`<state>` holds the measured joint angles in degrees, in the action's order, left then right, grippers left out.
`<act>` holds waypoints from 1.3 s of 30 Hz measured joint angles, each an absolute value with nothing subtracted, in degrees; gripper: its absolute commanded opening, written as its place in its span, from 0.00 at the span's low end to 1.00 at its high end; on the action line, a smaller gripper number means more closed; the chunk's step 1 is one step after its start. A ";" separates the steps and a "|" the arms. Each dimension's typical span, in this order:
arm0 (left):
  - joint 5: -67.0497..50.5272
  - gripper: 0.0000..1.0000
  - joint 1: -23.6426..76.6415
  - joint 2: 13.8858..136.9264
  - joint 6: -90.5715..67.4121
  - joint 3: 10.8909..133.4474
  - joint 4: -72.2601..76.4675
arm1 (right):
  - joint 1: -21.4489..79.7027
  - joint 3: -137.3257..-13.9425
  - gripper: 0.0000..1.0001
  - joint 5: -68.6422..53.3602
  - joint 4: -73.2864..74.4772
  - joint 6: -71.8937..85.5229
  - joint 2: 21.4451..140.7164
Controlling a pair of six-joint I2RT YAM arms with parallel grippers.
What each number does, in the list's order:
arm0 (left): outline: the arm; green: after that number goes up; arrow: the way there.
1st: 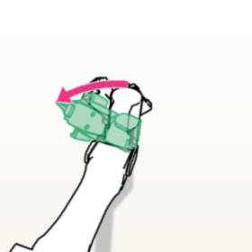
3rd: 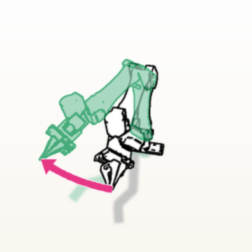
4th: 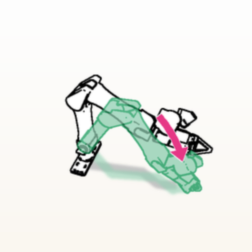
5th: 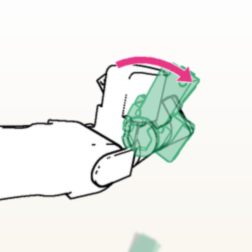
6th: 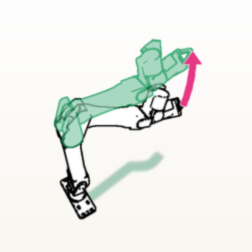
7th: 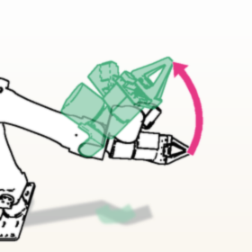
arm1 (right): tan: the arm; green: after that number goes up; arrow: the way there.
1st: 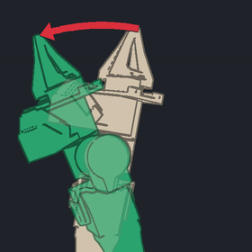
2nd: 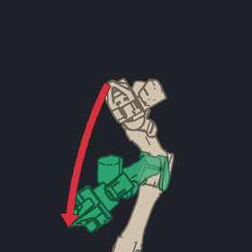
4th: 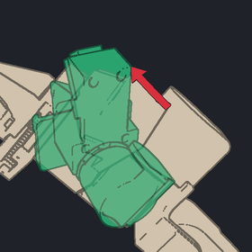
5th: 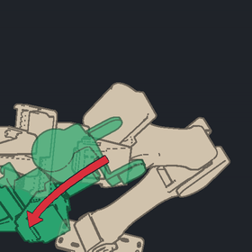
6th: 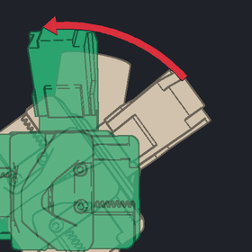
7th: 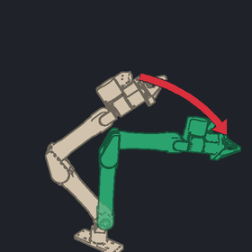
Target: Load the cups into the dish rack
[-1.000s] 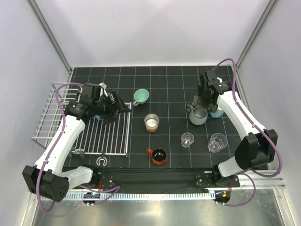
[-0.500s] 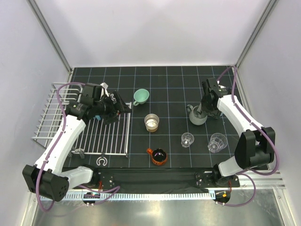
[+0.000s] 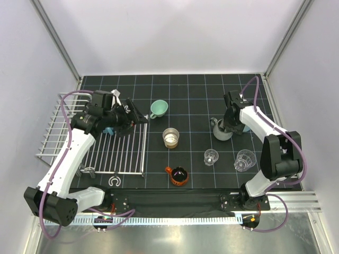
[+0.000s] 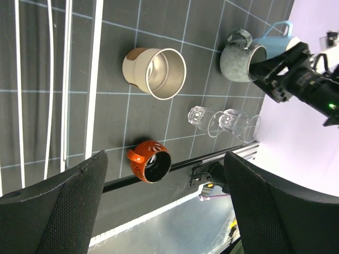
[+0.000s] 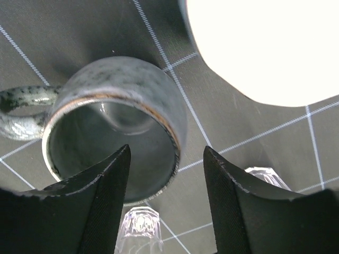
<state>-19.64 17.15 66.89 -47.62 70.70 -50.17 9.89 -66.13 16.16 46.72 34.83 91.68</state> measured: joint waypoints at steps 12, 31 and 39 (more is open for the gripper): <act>-24.64 0.85 17.15 67.33 -53.95 71.16 -50.85 | 9.63 -63.57 0.17 15.38 43.31 34.89 92.53; -39.20 0.92 20.99 66.46 -82.61 68.03 -33.15 | 21.85 -68.86 0.04 7.62 41.95 25.45 84.14; -40.47 0.94 26.24 65.36 -93.67 66.00 -22.26 | 27.86 -66.13 0.04 -7.18 25.50 24.08 68.90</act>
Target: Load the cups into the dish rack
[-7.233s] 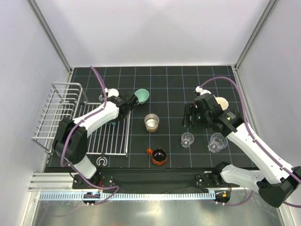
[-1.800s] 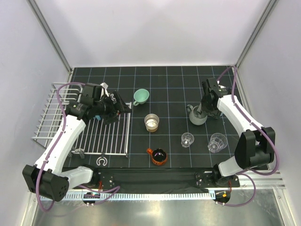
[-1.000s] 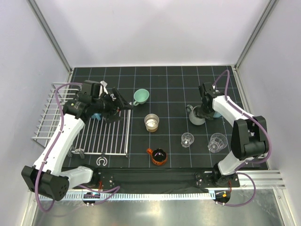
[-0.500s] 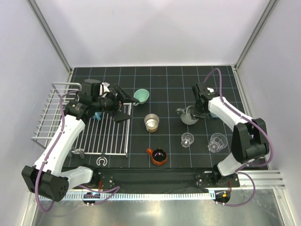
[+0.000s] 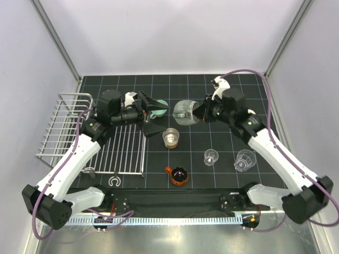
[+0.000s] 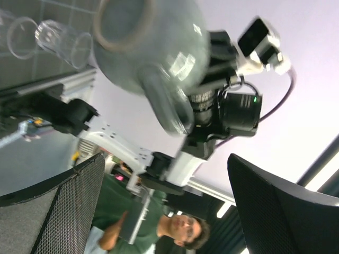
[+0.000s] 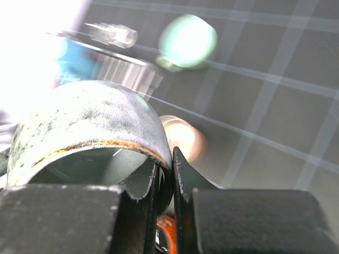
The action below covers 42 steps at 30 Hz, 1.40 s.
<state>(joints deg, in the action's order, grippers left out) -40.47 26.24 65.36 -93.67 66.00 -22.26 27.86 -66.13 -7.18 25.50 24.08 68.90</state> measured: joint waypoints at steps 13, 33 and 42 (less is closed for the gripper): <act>-39.46 0.91 30.04 60.95 -106.63 60.95 -12.38 | 29.71 -56.84 0.04 -19.51 6.70 24.18 62.22; -33.65 0.52 36.97 64.49 -113.84 59.59 -3.88 | 34.35 -53.30 0.04 -15.29 -3.99 25.98 62.87; -32.80 0.26 37.26 64.45 -114.08 59.46 -3.73 | 34.44 -52.12 0.04 -13.37 -5.91 26.72 61.49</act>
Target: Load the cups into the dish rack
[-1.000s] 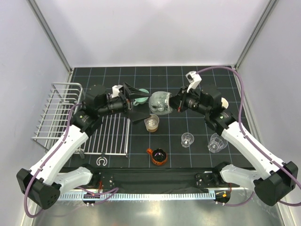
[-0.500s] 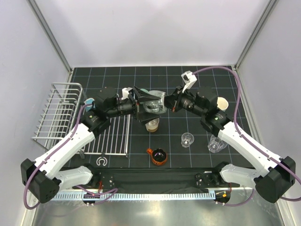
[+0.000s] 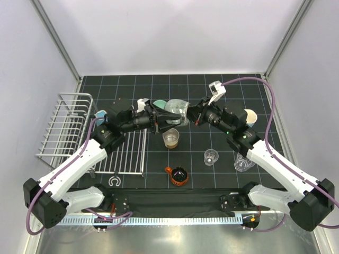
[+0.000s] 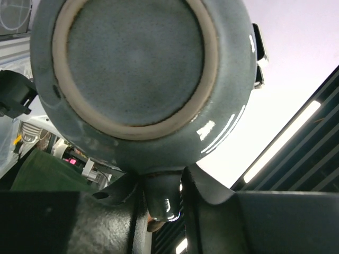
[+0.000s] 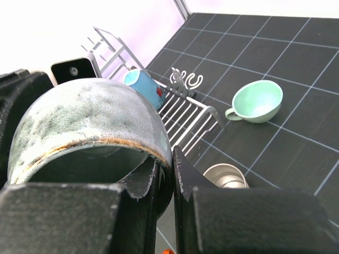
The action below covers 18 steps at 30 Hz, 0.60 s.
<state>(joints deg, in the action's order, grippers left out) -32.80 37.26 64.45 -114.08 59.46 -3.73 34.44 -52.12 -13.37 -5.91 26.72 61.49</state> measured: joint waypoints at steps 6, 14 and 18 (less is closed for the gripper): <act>-32.93 0.00 37.39 64.38 -114.10 59.42 -3.81 | 34.44 -51.35 0.04 -13.26 -8.62 26.48 61.45; -32.91 0.00 37.39 64.27 -112.38 59.51 -4.45 | 34.63 -51.77 0.44 -13.04 -7.81 25.12 61.43; -31.48 0.00 36.58 65.45 -104.73 63.29 -14.20 | 35.46 -54.41 0.58 -10.59 -2.44 23.33 61.08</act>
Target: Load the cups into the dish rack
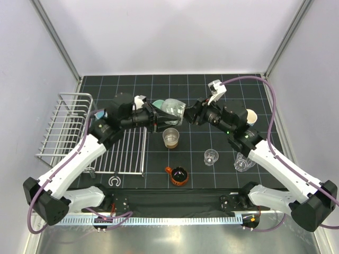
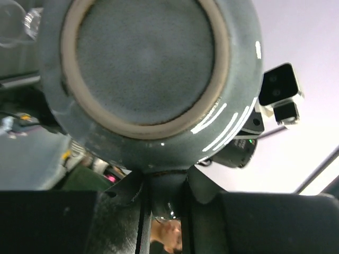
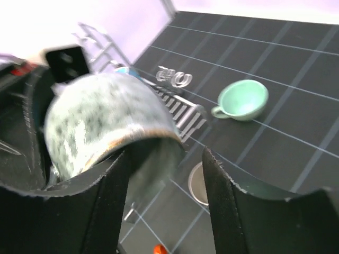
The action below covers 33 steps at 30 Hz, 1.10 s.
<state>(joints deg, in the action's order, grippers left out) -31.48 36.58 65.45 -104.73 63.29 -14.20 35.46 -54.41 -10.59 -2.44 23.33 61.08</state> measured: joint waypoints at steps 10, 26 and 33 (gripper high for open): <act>-15.84 0.00 34.44 70.28 -74.67 85.38 -48.12 | 35.57 -58.11 0.62 5.80 19.70 24.34 60.18; 21.85 0.00 34.00 75.99 -50.70 76.29 -63.72 | 35.57 -55.02 0.62 14.06 32.32 27.14 52.77; 23.03 0.00 30.74 76.71 -47.94 73.76 -60.16 | 35.55 -55.05 0.61 14.52 33.52 27.03 52.90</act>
